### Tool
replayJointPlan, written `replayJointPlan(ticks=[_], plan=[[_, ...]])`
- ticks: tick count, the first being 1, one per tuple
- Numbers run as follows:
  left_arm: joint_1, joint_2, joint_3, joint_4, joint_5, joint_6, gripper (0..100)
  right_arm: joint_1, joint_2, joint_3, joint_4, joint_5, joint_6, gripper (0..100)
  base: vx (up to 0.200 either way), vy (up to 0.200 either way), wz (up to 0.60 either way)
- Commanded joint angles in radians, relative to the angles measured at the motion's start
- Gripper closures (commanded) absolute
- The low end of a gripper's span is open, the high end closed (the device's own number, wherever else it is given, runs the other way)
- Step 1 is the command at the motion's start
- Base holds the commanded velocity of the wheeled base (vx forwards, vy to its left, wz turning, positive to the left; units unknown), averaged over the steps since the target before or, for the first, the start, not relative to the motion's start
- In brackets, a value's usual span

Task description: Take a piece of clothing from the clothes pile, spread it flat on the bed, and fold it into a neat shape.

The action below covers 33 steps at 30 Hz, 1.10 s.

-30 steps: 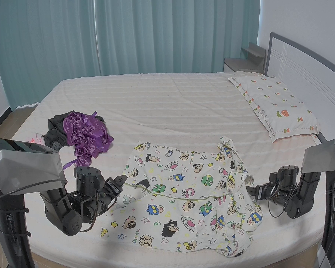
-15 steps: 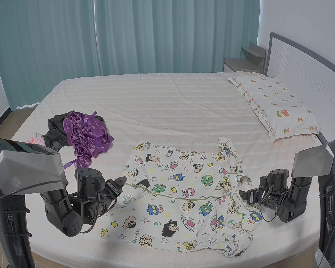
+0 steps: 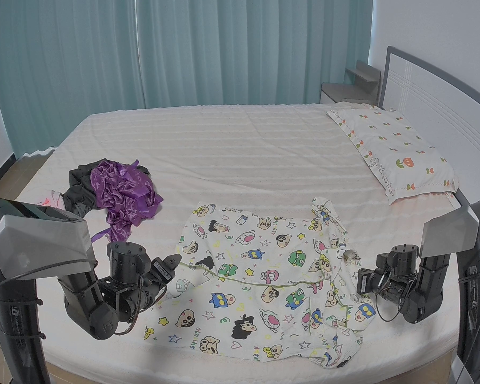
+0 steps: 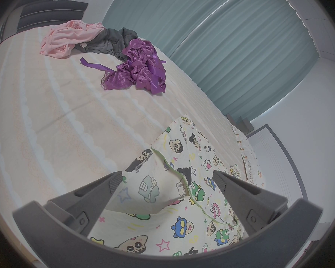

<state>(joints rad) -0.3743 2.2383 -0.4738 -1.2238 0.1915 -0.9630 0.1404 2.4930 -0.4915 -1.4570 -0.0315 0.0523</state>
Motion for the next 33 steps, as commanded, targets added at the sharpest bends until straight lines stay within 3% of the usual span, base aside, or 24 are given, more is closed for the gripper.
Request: replayJointPlan(ticks=[1,13,20,22,24,28,29,33], plan=[[0.000,0.000,0.007,0.000,0.002,0.000,0,-0.025,-0.016,0.007,0.000,-0.002,0.000,100,0.000,0.000,0.00],[0.000,0.001,0.007,0.000,0.014,0.001,0,-0.168,-0.068,-0.022,0.017,-0.005,-0.006,100,0.000,0.000,0.00],[0.000,0.001,0.007,0.000,0.014,0.001,0,-0.209,-0.063,-0.053,0.061,0.012,-0.008,100,0.000,0.000,0.00],[0.000,0.001,0.007,-0.002,0.014,0.001,0,-0.206,-0.065,-0.036,0.064,0.062,-0.002,100,0.000,0.000,0.00],[0.000,0.003,0.007,0.000,0.014,0.001,0,-0.200,-0.072,-0.006,0.066,0.156,0.012,100,0.000,0.000,0.00],[0.000,0.009,0.007,-0.002,0.014,0.001,0,-0.194,-0.092,0.024,0.066,0.212,0.054,100,0.000,0.000,0.00],[0.000,0.009,0.007,-0.002,0.014,0.001,0,-0.190,-0.097,0.030,0.067,0.225,0.067,0,0.000,0.000,0.00],[0.000,0.011,0.007,0.000,0.014,0.001,0,-0.168,-0.106,0.050,0.066,0.278,0.123,0,0.000,0.000,0.00]])
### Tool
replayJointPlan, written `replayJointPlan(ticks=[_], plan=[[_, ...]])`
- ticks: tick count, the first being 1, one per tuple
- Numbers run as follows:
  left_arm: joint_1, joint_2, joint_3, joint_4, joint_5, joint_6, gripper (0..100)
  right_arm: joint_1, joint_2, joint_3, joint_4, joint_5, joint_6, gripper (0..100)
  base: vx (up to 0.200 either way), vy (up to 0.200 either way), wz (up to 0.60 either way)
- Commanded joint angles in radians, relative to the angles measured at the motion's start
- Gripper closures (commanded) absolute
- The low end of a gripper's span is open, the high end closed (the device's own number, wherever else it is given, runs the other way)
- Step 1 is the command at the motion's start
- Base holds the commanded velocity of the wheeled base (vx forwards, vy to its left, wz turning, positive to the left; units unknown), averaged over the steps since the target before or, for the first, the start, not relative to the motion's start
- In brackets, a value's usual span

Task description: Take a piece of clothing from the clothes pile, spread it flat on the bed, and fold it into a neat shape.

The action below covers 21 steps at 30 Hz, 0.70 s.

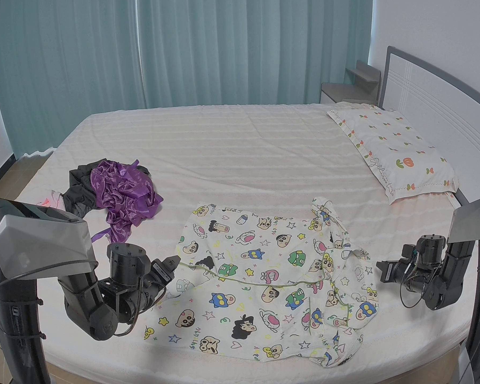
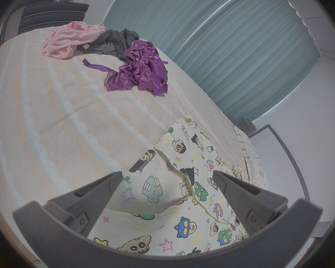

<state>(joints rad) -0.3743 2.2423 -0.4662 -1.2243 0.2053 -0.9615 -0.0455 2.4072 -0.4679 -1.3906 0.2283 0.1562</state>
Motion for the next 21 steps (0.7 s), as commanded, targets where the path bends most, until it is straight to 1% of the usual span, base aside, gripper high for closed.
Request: replayJointPlan(ticks=[1,5,15,18,19,20,21], plan=[[0.000,0.006,0.000,-0.001,0.000,0.000,0,0.018,-0.019,0.029,-0.001,0.028,0.020,0,0.000,0.000,0.00],[-0.002,0.010,0.000,0.000,0.000,0.000,0,0.019,-0.005,0.029,0.001,0.052,0.023,0,0.000,0.000,0.00],[-0.002,0.011,0.001,-0.023,-0.001,-0.002,0,0.033,0.058,0.003,-0.001,0.054,0.028,0,0.000,0.000,0.00],[0.000,0.016,0.008,-0.029,-0.001,-0.002,0,0.033,0.076,-0.021,-0.001,0.057,0.086,0,0.000,0.000,0.00],[0.000,0.016,0.006,-0.029,-0.001,-0.002,0,0.033,0.076,-0.021,-0.001,0.057,0.088,0,0.000,0.000,0.00],[0.000,0.017,0.006,-0.029,-0.001,-0.002,0,0.035,0.085,-0.034,-0.007,0.057,0.117,0,0.000,0.000,0.00],[-0.002,0.017,0.006,-0.029,-0.001,-0.002,0,0.035,0.090,-0.037,-0.010,0.057,0.121,0,0.000,0.000,0.00]])
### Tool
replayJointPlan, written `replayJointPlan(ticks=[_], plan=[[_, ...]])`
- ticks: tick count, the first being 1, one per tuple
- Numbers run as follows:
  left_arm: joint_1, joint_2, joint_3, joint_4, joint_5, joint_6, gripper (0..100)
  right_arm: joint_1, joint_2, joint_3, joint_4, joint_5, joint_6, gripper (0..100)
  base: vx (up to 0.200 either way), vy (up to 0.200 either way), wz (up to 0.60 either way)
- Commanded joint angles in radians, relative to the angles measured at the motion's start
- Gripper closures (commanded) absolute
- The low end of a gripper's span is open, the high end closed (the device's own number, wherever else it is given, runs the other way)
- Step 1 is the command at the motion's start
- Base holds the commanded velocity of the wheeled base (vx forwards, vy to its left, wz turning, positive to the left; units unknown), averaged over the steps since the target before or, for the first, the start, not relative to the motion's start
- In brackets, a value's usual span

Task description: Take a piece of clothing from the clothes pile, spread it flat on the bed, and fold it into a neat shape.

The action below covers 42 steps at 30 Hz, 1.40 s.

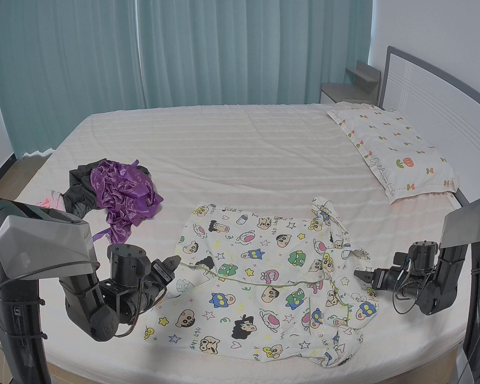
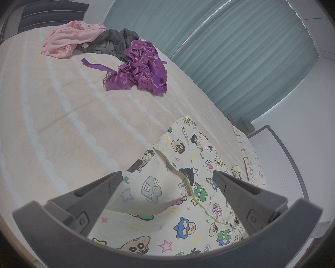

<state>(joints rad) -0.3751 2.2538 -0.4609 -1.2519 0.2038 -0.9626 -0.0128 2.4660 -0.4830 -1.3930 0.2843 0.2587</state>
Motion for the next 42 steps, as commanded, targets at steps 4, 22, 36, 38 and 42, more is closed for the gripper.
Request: replayJointPlan(ticks=[4,22,36,38,42], plan=[[0.001,0.006,0.001,-0.001,0.000,-0.001,0,0.002,0.047,-0.034,-0.008,0.001,0.034,0,0.000,0.000,0.00],[0.001,0.007,0.001,-0.001,0.000,-0.001,0,-0.012,0.042,-0.029,-0.083,0.001,0.145,100,0.000,0.000,0.00],[0.001,0.015,0.002,-0.001,0.006,-0.001,0,-0.227,0.013,-0.160,0.055,0.001,0.103,100,0.000,0.000,0.00],[0.001,0.015,0.001,-0.001,0.006,-0.001,0,-0.245,0.013,-0.170,0.083,0.001,0.074,100,0.000,0.000,0.00],[0.001,0.016,0.001,-0.001,0.006,-0.001,0,-0.259,0.013,-0.175,0.111,0.001,0.047,100,0.000,0.000,0.00]])
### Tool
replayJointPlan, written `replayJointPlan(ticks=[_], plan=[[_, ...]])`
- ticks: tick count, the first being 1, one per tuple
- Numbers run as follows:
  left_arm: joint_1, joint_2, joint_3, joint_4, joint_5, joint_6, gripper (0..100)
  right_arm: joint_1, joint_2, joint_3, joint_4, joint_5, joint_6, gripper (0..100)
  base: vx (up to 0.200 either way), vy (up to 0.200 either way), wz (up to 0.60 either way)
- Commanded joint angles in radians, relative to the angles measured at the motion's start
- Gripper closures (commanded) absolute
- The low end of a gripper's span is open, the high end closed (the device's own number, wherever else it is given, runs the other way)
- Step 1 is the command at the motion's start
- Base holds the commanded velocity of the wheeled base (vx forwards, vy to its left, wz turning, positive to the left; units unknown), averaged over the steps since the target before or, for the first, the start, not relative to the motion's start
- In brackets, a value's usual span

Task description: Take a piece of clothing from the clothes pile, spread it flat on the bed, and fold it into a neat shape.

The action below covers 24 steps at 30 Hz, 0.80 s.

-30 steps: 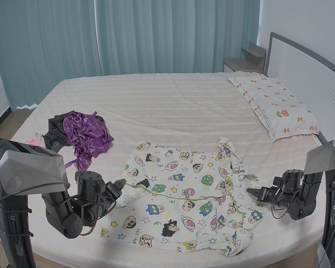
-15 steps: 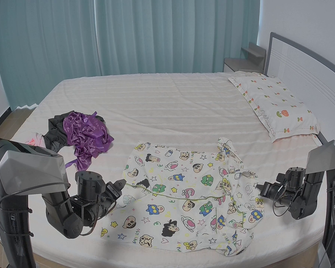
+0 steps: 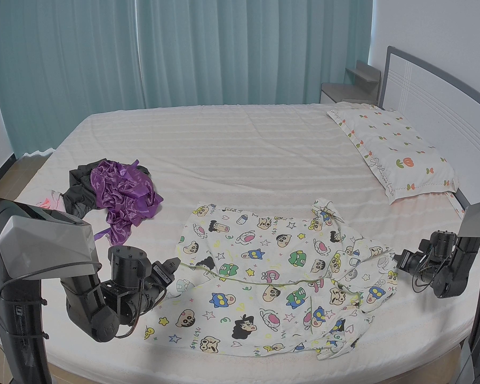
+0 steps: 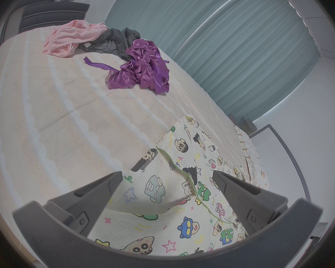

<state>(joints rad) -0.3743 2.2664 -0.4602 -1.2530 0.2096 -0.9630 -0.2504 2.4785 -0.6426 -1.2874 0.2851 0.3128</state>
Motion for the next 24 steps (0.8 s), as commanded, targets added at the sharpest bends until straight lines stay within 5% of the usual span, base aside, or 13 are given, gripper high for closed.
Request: replayJointPlan(ticks=[1,13,14,24], plan=[[0.000,0.005,0.000,0.000,0.001,0.000,0,-0.021,0.000,-0.017,0.005,0.000,-0.011,100,0.000,0.000,0.00],[-0.002,0.010,0.002,0.000,-0.001,0.000,0,-0.035,-0.010,-0.014,0.056,0.000,-0.087,100,0.000,0.000,0.00],[-0.002,0.010,0.002,0.000,-0.001,0.000,0,-0.035,-0.010,-0.014,0.056,0.000,-0.087,0,0.000,0.000,0.00],[-0.031,0.042,0.043,0.006,-0.044,0.009,0,-0.023,-0.047,0.009,0.043,-0.003,-0.100,0,0.000,0.000,0.00]])
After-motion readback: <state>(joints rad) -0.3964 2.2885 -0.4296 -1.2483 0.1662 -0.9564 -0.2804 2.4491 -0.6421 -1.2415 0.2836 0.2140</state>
